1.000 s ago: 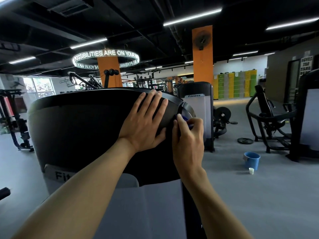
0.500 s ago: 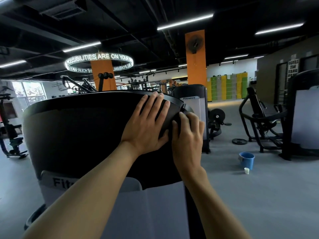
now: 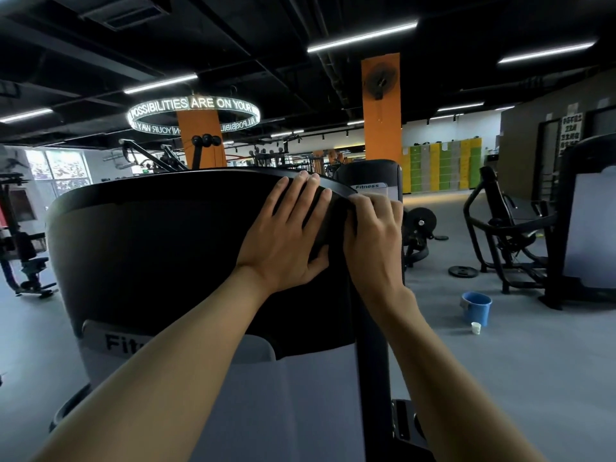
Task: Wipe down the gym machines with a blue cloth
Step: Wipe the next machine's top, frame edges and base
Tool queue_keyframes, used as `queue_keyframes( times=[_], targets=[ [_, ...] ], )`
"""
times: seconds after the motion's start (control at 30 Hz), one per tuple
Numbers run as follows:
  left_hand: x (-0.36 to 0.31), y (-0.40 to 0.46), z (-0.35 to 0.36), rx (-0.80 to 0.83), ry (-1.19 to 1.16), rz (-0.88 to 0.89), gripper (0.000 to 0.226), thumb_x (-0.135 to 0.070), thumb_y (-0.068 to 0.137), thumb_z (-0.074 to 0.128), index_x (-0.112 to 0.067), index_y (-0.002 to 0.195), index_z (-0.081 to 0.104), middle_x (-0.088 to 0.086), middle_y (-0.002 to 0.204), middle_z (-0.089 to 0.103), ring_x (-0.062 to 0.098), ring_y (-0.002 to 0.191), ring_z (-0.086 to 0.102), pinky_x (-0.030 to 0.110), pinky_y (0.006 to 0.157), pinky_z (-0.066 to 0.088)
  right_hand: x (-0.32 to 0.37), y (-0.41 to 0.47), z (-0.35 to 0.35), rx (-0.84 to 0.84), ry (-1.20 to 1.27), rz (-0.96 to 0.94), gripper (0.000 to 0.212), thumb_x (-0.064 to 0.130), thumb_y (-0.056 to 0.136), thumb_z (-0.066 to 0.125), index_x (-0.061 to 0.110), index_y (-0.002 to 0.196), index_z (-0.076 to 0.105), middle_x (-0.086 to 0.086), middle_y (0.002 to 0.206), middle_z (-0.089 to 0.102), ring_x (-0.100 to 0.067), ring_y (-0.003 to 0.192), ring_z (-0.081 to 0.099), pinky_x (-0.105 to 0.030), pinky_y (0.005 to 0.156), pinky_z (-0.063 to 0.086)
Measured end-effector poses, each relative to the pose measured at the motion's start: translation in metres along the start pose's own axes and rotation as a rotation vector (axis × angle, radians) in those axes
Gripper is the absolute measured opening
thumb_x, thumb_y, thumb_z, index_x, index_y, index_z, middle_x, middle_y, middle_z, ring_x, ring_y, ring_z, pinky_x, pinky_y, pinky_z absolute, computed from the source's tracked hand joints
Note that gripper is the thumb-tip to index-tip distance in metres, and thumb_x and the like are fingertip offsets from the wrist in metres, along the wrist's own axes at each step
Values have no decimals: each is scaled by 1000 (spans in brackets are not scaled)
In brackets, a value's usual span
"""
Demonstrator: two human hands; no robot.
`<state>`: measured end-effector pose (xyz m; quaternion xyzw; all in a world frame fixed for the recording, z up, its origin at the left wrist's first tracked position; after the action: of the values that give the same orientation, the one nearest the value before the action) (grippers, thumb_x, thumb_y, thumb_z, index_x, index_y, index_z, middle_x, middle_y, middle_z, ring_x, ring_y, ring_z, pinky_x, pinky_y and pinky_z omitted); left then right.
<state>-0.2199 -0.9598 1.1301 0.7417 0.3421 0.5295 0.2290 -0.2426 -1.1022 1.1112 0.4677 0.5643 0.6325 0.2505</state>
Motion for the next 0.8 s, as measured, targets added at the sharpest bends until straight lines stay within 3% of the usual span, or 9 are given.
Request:
queue_keyframes(
  times=[0.23, 0.43, 0.6, 0.8],
  targets=[
    [-2, -2, 2, -31, -11, -17, 81, -52, 104, 31, -1, 164, 14, 25, 171, 8, 38, 160, 4, 55, 128, 11, -7, -73, 1, 30, -7, -121, 30, 6, 100, 64, -4, 128, 66, -16, 133, 63, -36, 114, 55, -39, 99, 51],
    [-15, -13, 5, -46, -39, -78, 76, -52, 108, 24, -2, 165, 13, 23, 172, 3, 36, 161, -1, 54, 129, 8, -8, -58, -9, 78, 21, -166, 31, -4, 92, 67, -1, 122, 69, -14, 128, 66, -38, 112, 54, -34, 98, 47],
    [-18, -16, 7, -45, -52, -100, 77, -55, 108, 18, -3, 165, 9, 20, 173, 2, 33, 161, -2, 51, 130, 7, 2, -12, -3, 26, -10, -47, 32, 2, 95, 64, -1, 127, 65, -17, 126, 63, -36, 114, 53, -23, 95, 38],
    [-26, -27, 13, -99, -62, -87, 76, -50, 109, 27, 0, 164, 12, 23, 172, 4, 35, 161, 2, 51, 130, 12, -6, -73, 2, 19, -25, -121, 37, -3, 95, 66, -6, 131, 63, -20, 131, 61, -38, 116, 53, -36, 106, 47]
  ],
)
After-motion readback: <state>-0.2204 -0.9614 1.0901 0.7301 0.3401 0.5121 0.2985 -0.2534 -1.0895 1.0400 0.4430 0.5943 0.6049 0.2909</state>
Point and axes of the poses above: each hand's wrist, its own y-axis towards the middle knuckle, its own z-axis out of the palm, x = y × z, the point moved 5 cm from there along y, towards the middle knuckle
